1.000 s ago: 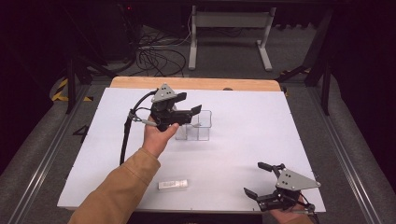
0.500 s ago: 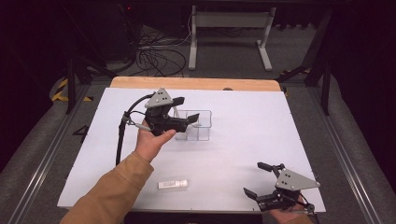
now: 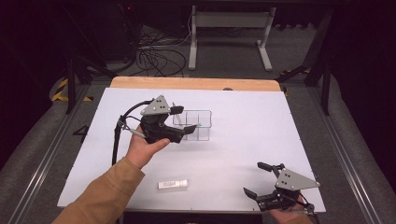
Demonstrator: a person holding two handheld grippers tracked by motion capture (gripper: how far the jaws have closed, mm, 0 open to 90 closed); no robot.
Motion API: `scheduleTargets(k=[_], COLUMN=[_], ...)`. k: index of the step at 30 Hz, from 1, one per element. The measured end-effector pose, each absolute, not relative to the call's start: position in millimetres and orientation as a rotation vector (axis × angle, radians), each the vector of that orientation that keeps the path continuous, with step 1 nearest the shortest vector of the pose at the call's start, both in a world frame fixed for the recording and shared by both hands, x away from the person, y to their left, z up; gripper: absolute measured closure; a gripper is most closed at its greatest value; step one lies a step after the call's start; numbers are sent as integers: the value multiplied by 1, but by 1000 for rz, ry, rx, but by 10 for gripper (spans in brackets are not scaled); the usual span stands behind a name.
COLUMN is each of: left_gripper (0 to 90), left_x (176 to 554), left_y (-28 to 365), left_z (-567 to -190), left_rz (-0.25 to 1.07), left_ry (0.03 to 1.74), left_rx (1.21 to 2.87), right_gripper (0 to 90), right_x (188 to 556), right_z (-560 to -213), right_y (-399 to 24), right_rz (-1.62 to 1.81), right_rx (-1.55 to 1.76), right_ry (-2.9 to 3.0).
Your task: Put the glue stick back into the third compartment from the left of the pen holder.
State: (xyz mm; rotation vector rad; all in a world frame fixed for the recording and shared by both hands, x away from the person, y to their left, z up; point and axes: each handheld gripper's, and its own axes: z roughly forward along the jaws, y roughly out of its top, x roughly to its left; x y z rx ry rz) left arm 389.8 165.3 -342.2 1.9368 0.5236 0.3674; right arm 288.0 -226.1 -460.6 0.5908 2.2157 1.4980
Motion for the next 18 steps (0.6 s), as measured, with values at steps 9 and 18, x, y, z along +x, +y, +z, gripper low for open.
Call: scheduleTargets(k=[9,18], left_gripper=[222,228], left_x=[376,369], left_y=[165,166], left_z=[-351,-361], left_rz=[382,298], left_ry=[493,478], left_rx=[2056,2118], right_gripper=[58,58], right_x=[289,289], right_z=[-461,-461], right_y=[-226,-226], right_rz=[1495,1499], right_rx=[587,588], right_ry=[2222,2219])
